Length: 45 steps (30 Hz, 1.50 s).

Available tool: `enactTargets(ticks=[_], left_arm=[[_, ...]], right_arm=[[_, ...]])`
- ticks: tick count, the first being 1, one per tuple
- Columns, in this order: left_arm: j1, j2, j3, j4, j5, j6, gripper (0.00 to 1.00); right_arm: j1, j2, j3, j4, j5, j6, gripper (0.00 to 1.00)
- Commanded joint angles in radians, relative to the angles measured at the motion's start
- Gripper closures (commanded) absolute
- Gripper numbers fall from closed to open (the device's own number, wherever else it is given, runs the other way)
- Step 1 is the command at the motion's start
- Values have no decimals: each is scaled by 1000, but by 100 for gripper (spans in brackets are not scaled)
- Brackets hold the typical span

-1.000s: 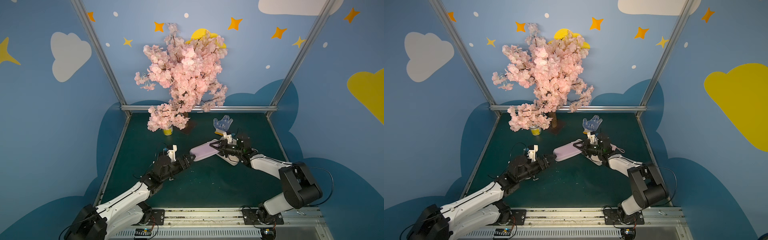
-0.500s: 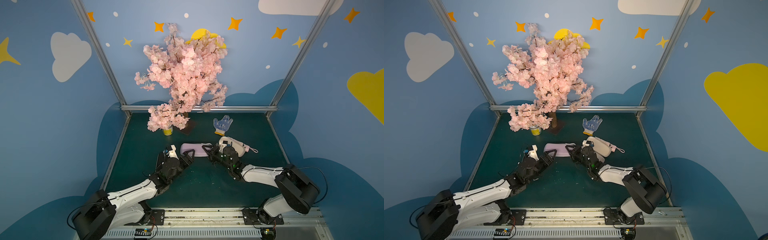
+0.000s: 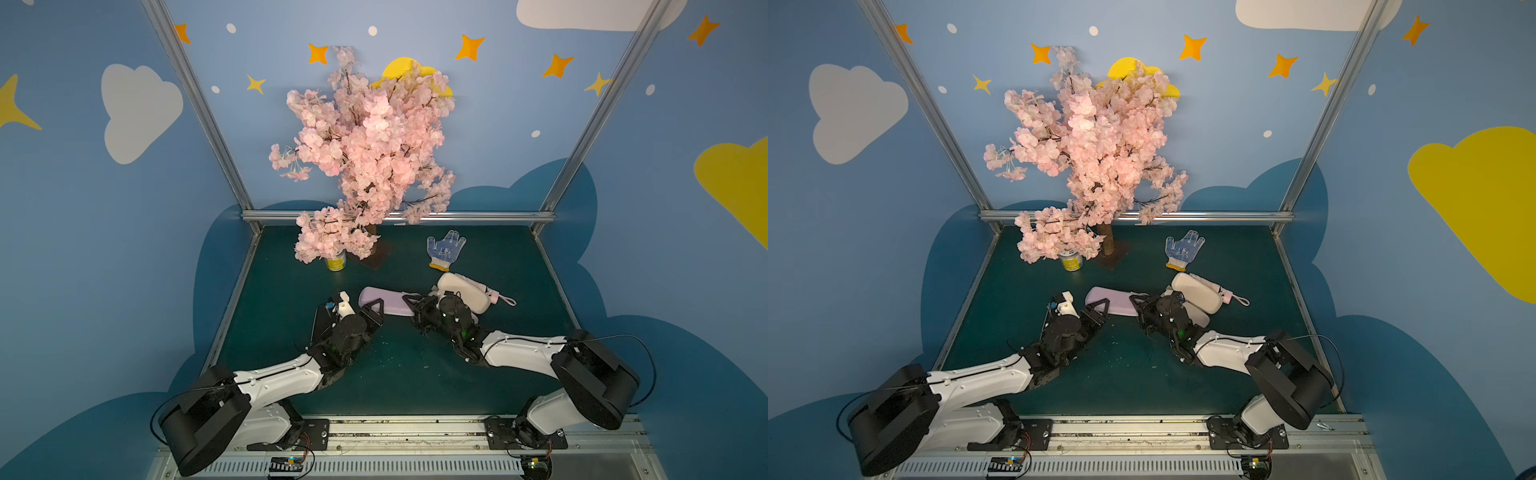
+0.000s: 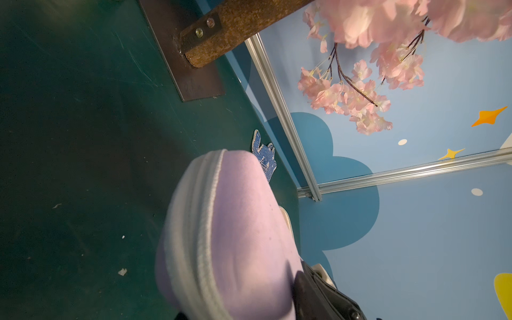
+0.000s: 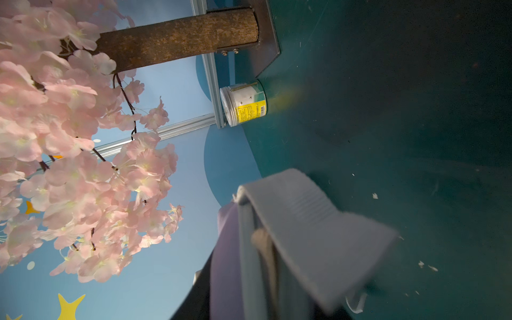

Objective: Put umbrellas into zippered umbrella sleeves
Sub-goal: Adjust the umbrella sleeve, then zip the zipper on the umbrella sleeve.

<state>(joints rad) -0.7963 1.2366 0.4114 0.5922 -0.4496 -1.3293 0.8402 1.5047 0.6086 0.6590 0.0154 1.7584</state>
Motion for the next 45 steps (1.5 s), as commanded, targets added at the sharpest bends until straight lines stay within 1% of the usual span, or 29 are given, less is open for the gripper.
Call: enactTargets(ticks=[1, 4, 7, 9, 12, 14, 16, 17, 18, 19, 20, 21, 22, 23, 24, 25, 26, 28, 30, 31, 33, 35, 39, 42, 45], left_arm=[[14, 15, 24, 12, -103, -47, 66], [16, 6, 24, -32, -137, -128, 75], [13, -16, 30, -113, -163, -220, 82], [14, -35, 39, -187, -170, -286, 88], [14, -72, 59, -370, -180, -430, 97], [15, -93, 67, -472, -181, -527, 97], [15, -107, 71, -511, -176, -571, 97], [16, -109, 72, -515, -172, -587, 97], [15, -108, 74, -516, -163, -601, 97], [18, -105, 78, -515, -152, -614, 97], [18, -103, 81, -510, -138, -618, 97], [21, -98, 86, -499, -119, -612, 97], [23, -90, 92, -499, -93, -611, 97], [27, -88, 95, -495, -71, -610, 97], [30, -80, 93, -471, -48, -597, 97], [38, -74, 91, -448, -11, -586, 97], [49, -71, 85, -435, 30, -585, 97], [72, -64, 64, -384, 103, -575, 97], [95, -60, 54, -349, 160, -562, 97], [102, -59, 52, -339, 181, -554, 97], [116, -60, 50, -320, 211, -543, 97], [126, -54, 52, -294, 245, -536, 97], [149, -50, 44, -248, 330, -532, 97], [172, -51, 37, -232, 390, -522, 97], [180, -59, 26, -217, 409, -515, 97]], right_arm=[[30, -14, 27, -27, -169, 20, 62], [29, -18, 2, -31, -180, 22, 57], [28, -45, -35, -56, -167, 26, 55], [27, -78, -60, -99, -147, 29, 52], [23, -176, -101, -237, -97, -14, 46], [22, -275, -108, -429, -41, -104, 44], [22, -358, -89, -643, 30, -250, 44], [22, -384, -73, -711, 62, -349, 44], [22, -390, -64, -730, 73, -460, 46], [21, -385, -49, -751, 73, -575, 49], [18, -375, -41, -742, 59, -673, 53], [12, -356, -35, -712, 15, -797, 55], [6, -332, -16, -722, -18, -886, 60], [-4, -311, 2, -741, -59, -945, 64], [-16, -285, 31, -764, -117, -1017, 67], [-29, -260, 59, -804, -179, -1082, 71], [-43, -241, 109, -834, -251, -1144, 73], [-64, -200, 174, -896, -402, -1274, 71], [-68, -177, 200, -907, -503, -1359, 65], [-72, -170, 208, -919, -504, -1385, 63], [-88, -164, 200, -883, -532, -1406, 61], [-112, -153, 201, -859, -571, -1420, 61], [-163, -117, 240, -878, -640, -1468, 62], [-190, -118, 258, -908, -623, -1490, 69], [-203, -133, 251, -907, -580, -1464, 72]])
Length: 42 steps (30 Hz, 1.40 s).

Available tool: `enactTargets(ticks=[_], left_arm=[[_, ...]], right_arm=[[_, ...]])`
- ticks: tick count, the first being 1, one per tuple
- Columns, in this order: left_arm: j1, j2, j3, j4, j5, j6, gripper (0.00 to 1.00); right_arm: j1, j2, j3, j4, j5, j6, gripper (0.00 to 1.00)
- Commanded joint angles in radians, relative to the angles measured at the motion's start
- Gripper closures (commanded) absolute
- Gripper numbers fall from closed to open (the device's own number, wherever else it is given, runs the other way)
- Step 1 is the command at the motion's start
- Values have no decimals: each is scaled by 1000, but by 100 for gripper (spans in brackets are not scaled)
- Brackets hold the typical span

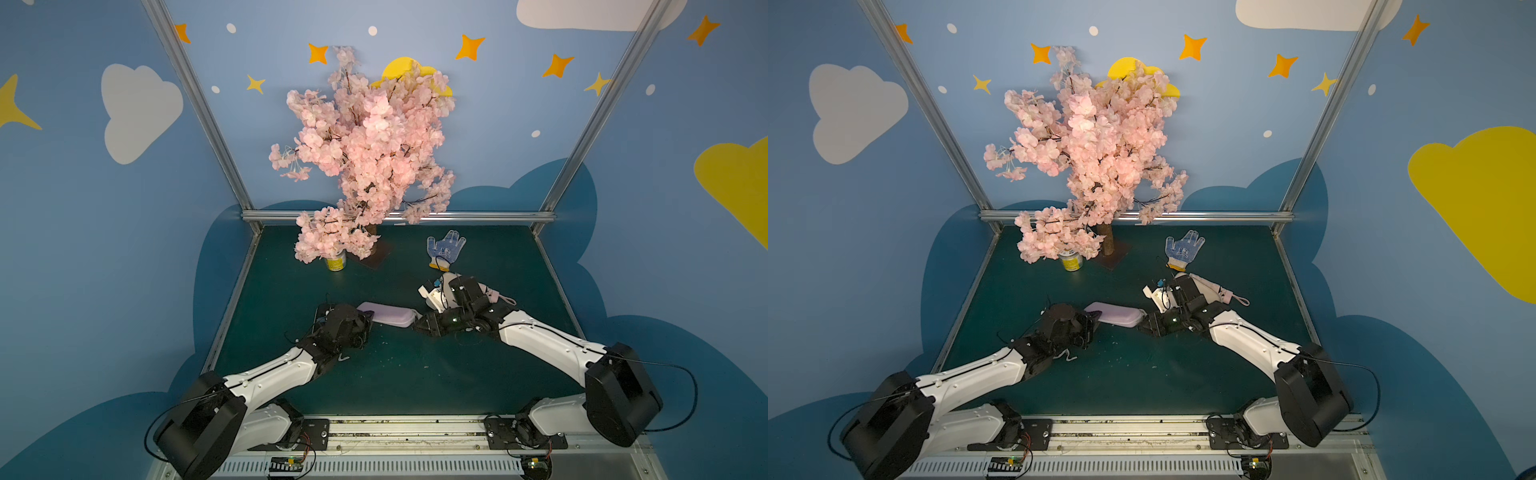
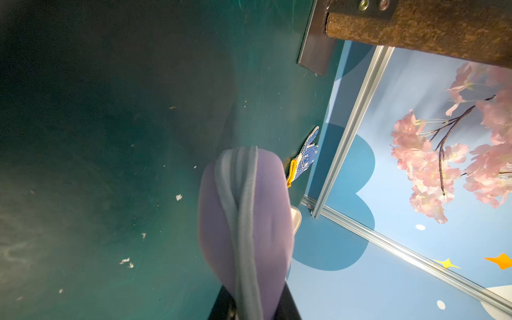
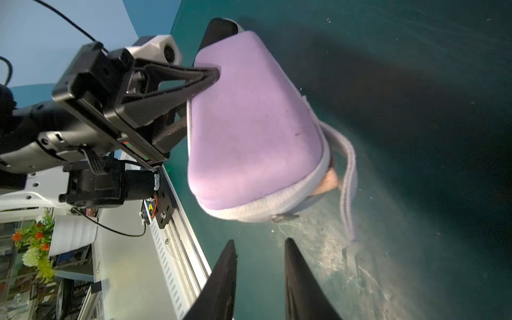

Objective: Put umbrellas into zippered umbrella sleeves
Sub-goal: Zip the zipper on the umbrella sleeve.

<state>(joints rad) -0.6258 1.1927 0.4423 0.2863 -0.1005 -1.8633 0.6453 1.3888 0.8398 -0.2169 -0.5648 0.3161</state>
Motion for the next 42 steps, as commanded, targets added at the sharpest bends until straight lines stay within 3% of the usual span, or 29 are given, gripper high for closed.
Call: enactTargets(ticks=[1, 5, 16, 33, 39, 42], left_arm=[[11, -21, -6, 89, 65, 23, 97], [12, -23, -6, 95, 85, 30, 97], [13, -26, -12, 112, 105, 24, 97], [15, -6, -26, 229, 166, -51, 97], [32, -28, -64, 246, 178, -74, 97], [50, -48, -80, 233, 185, -71, 97]], right_arm=[[-13, -18, 18, -26, 7, -6, 72], [-27, -9, 11, 0, 17, 53, 73], [-24, 22, 20, 9, 39, 32, 74], [-5, 101, 90, -46, 339, -109, 76], [65, 86, 86, -45, 522, -184, 75], [64, 45, 59, -44, 493, -201, 74]])
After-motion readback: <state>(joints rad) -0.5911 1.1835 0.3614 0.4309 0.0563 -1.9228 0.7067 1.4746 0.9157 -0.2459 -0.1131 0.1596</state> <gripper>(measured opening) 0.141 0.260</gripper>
